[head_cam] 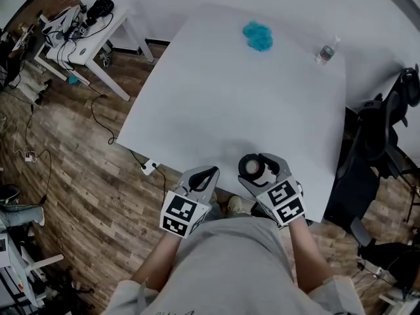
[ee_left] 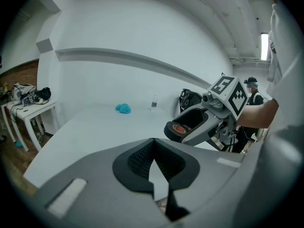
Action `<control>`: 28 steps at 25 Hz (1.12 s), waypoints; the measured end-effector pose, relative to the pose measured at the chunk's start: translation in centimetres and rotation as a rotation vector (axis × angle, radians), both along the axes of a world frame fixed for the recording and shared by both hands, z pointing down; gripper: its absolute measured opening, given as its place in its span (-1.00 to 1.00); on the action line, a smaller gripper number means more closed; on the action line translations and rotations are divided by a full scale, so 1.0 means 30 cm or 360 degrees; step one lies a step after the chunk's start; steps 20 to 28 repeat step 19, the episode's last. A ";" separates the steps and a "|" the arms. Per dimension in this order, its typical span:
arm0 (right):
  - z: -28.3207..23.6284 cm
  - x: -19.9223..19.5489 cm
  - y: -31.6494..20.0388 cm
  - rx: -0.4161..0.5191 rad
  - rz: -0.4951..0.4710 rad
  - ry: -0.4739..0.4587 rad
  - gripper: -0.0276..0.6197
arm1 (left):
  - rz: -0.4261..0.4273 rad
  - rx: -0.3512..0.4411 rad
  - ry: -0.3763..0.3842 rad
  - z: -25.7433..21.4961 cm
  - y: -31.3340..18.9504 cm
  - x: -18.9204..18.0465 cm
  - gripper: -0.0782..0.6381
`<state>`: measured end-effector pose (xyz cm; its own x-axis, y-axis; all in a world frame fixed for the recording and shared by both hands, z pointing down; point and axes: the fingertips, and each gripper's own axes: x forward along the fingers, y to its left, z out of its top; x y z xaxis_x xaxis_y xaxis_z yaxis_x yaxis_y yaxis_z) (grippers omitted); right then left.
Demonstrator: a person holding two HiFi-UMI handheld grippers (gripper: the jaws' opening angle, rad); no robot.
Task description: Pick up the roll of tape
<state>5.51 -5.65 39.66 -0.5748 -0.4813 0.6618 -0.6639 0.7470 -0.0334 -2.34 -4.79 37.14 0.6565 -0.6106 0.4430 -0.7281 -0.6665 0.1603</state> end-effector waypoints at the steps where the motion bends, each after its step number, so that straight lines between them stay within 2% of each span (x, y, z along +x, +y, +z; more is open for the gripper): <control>1: -0.009 -0.009 -0.001 0.0008 -0.0010 -0.0004 0.15 | 0.0002 0.0003 0.0000 -0.003 -0.003 0.002 -0.73; 6: -0.041 -0.034 0.019 0.0030 -0.0020 -0.0030 0.15 | 0.0034 0.0010 -0.0013 -0.011 -0.002 0.008 -0.73; 15: -0.015 -0.006 0.036 0.0005 0.0001 -0.0050 0.15 | 0.0072 0.0011 -0.0038 -0.011 -0.007 0.031 -0.73; 28: -0.003 0.000 0.040 -0.0011 0.0002 -0.0047 0.15 | 0.0078 -0.0012 -0.0048 0.000 -0.005 0.035 -0.73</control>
